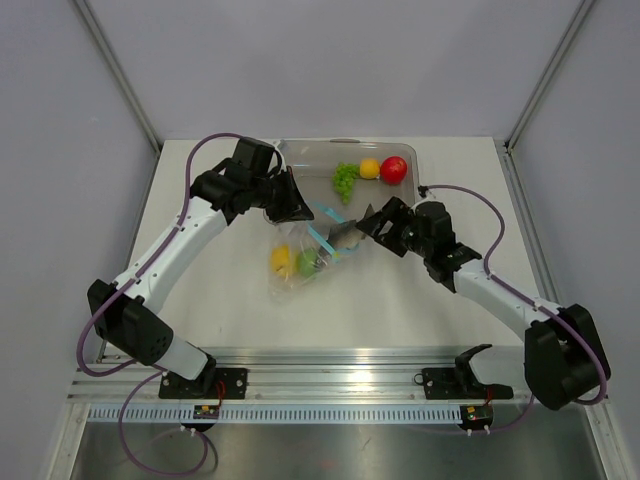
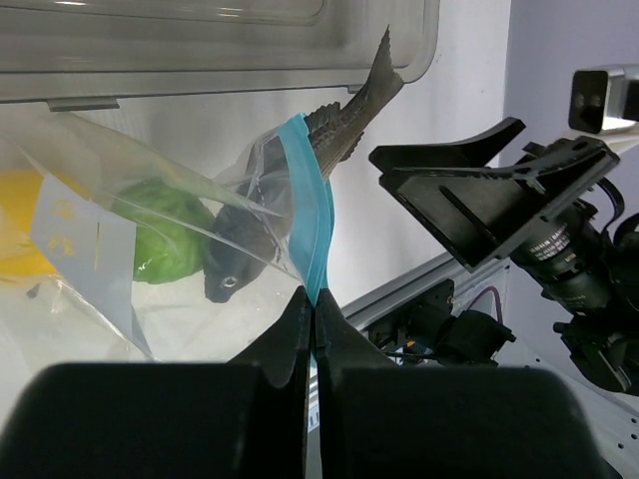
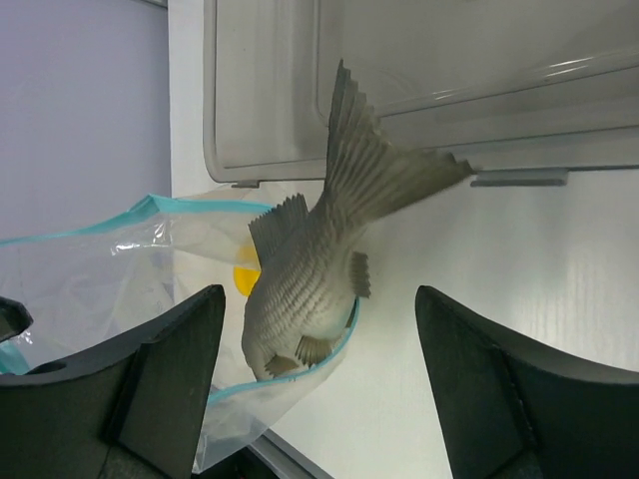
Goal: Place the food in the zip-top bag and seal the zipper
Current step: Place the fake fish in the zipper food storage bag, then adjust the zipper food storage bag at the center of the board.
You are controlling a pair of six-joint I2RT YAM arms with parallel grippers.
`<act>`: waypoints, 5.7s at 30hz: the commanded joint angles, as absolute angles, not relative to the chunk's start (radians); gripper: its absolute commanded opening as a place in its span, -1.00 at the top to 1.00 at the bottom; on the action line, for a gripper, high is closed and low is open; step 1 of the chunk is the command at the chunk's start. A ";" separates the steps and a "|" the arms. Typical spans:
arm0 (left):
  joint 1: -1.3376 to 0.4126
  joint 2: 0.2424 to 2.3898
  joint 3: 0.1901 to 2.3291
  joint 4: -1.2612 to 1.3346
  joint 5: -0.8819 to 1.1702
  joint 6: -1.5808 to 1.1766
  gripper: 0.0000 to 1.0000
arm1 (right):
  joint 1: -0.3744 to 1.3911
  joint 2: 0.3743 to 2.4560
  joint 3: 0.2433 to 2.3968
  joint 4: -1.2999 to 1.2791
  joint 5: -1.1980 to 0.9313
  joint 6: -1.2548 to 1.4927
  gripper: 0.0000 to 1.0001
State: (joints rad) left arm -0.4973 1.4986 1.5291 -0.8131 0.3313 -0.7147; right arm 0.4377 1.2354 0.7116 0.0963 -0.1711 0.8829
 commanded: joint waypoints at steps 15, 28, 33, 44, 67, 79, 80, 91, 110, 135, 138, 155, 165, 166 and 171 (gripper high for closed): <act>-0.491 1.473 1.546 -0.776 0.374 -0.699 1.00 | 0.439 1.431 0.733 0.417 -0.244 0.901 0.24; -0.491 1.479 1.517 -0.759 0.376 -0.704 1.00 | 0.440 1.263 0.753 0.278 -0.196 0.882 1.00; -0.492 1.483 1.511 -0.747 0.382 -0.715 1.00 | 0.488 1.184 0.822 0.158 -0.094 0.914 1.00; -0.491 1.468 1.508 -0.736 0.393 -0.726 1.00 | 0.698 1.301 0.884 0.118 0.113 0.980 1.00; -0.466 1.440 1.509 -0.742 0.416 -0.713 1.00 | 0.764 1.250 0.980 -0.129 0.202 0.723 -0.46; -0.454 1.420 1.503 -0.746 0.414 -0.712 1.00 | 0.600 1.169 0.871 -0.201 0.047 0.819 -0.31; -0.456 1.419 1.505 -0.746 0.414 -0.712 1.00 | 0.592 1.189 0.864 -0.195 0.023 0.825 -0.30; -0.454 1.416 1.493 -0.742 0.416 -0.718 1.00 | 0.586 1.296 0.888 -0.135 -0.153 0.830 -0.06; -0.401 1.381 1.509 -0.803 0.358 -0.667 1.00 | 0.594 1.322 1.148 -0.248 -0.271 0.713 1.00; -0.364 1.324 1.696 -0.949 0.402 -0.509 1.00 | 0.710 1.355 1.391 -0.328 -0.186 0.588 1.00; -0.364 1.286 1.683 -0.936 0.391 -0.503 1.00 | 0.719 1.284 1.341 -0.285 -0.175 0.601 1.00; -0.365 1.209 1.683 -0.896 0.471 -0.523 1.00 | 0.721 1.249 1.376 -0.298 -0.173 0.577 0.99; -0.370 1.201 1.273 -0.821 0.447 -0.535 1.00 | 0.723 1.368 1.114 -0.229 -0.224 0.666 1.00; -0.370 1.213 1.276 -0.833 0.434 -0.525 1.00 | 0.723 1.374 1.121 -0.239 -0.244 0.654 1.00; -0.370 1.238 1.535 -0.963 0.385 -0.479 1.00 | 0.727 1.345 1.278 -0.316 -0.245 0.586 1.00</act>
State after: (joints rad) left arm -0.3676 1.3075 1.3415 -0.9565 0.4194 -0.5156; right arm 0.7136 1.4227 1.1408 -0.3309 -0.2161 0.6308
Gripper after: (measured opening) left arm 0.005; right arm 0.011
